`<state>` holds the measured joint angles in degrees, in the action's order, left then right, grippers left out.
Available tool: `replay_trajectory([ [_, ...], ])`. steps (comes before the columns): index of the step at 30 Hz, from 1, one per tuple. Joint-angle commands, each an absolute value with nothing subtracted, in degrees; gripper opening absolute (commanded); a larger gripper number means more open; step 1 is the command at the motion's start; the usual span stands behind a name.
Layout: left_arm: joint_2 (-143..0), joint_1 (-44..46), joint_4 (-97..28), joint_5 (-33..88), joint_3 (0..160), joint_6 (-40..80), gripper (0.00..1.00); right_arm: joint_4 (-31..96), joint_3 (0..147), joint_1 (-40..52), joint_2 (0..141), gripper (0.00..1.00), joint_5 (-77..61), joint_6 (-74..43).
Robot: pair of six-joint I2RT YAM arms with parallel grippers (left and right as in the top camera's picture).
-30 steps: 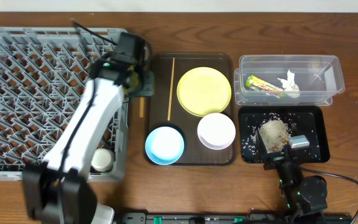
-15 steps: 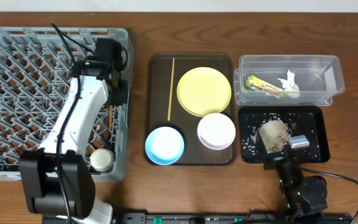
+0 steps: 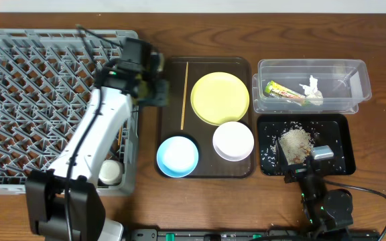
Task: Sort waste into correct bins and load items into the dishwasher
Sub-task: 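Grasp the second wooden chopstick with left gripper, then place the second chopstick into the dish rack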
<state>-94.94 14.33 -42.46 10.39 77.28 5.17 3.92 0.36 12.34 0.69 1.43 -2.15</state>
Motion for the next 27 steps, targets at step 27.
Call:
replay_trajectory([
  [27,-119.59,21.12,-27.49,3.42,77.47,7.57,0.34,4.12,0.32,11.53,0.38,0.99,1.45,-2.28],
])
